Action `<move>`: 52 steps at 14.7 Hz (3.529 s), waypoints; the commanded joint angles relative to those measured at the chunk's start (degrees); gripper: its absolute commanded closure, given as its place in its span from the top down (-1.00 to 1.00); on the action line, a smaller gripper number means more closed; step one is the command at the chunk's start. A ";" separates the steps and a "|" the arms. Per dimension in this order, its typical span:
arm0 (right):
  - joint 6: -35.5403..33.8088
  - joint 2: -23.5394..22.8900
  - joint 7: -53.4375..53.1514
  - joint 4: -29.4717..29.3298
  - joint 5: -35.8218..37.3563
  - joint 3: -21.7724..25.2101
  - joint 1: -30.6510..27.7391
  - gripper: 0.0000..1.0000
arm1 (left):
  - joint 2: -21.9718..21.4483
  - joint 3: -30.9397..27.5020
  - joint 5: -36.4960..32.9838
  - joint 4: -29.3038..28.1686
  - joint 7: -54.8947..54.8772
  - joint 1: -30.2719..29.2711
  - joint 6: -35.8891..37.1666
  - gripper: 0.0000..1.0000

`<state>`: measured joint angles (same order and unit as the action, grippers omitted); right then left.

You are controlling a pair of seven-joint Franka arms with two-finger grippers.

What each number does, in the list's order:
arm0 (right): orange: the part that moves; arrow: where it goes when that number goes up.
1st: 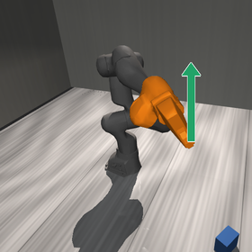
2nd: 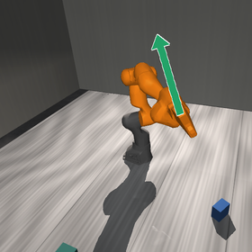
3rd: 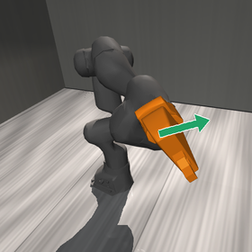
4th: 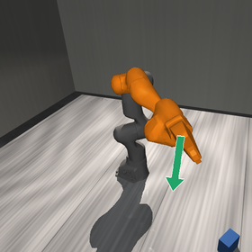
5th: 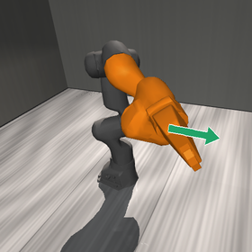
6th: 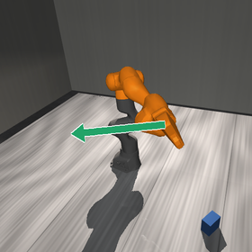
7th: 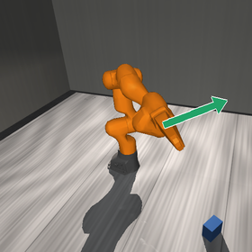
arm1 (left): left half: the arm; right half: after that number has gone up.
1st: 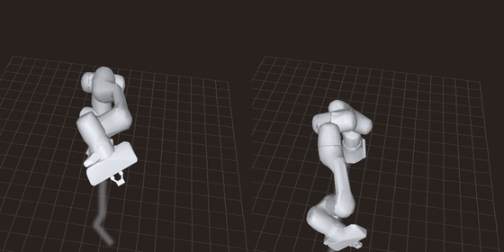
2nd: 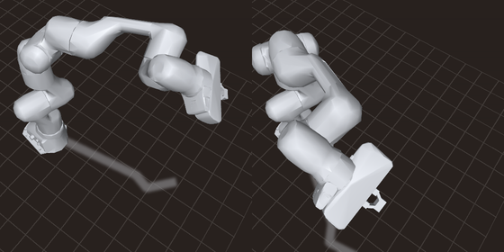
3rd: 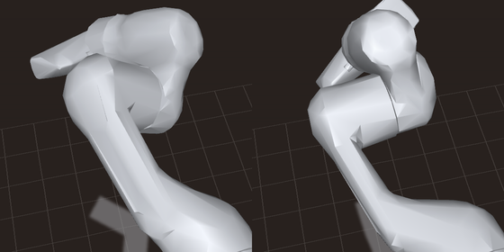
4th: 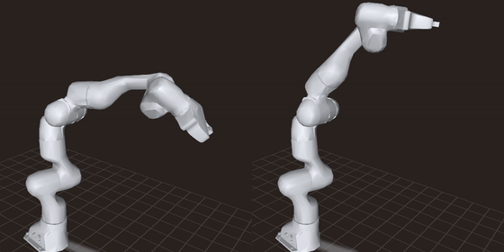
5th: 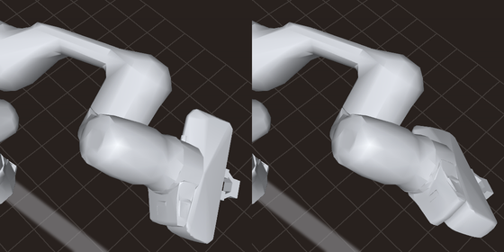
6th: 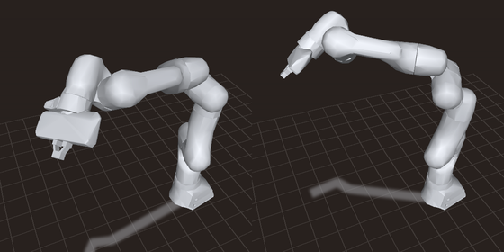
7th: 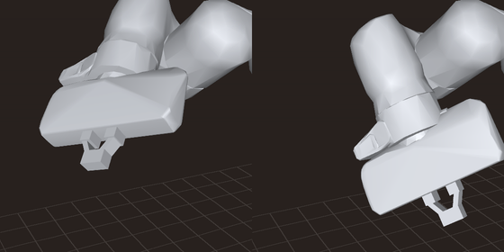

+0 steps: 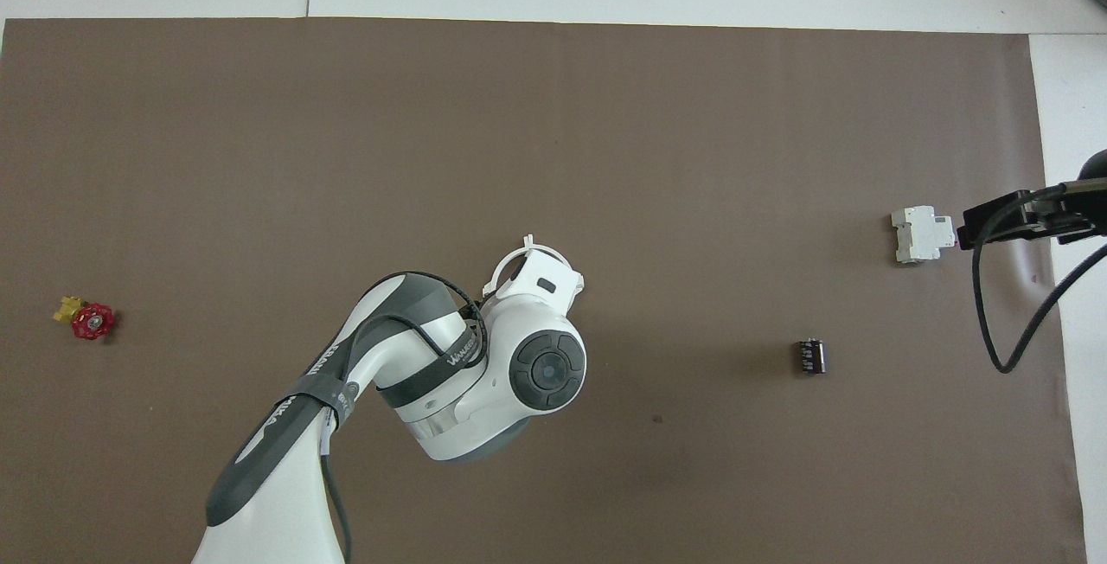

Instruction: Assemble drain pipe with both arms

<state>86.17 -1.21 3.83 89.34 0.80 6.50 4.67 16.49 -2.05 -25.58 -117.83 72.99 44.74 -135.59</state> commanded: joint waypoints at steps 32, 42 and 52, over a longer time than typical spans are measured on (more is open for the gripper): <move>0.67 0.68 -0.14 0.58 -1.15 -0.43 -0.80 1.00 | -27.82 -0.41 21.18 2.60 -77.93 -41.05 32.57 1.00; 0.67 0.68 -0.06 0.58 -1.24 -0.52 -0.80 1.00 | -26.00 -2.26 23.21 22.43 -78.79 -43.07 52.07 1.00; 0.67 0.68 -0.14 0.58 -1.15 -0.43 -0.80 1.00 | -18.86 -1.99 23.56 25.10 -78.62 -43.25 47.61 1.00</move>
<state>86.17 -1.21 3.83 89.34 0.80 6.50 4.67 -3.16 -4.48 -3.37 -92.31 -5.58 2.42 -86.78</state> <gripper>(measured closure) 0.000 0.000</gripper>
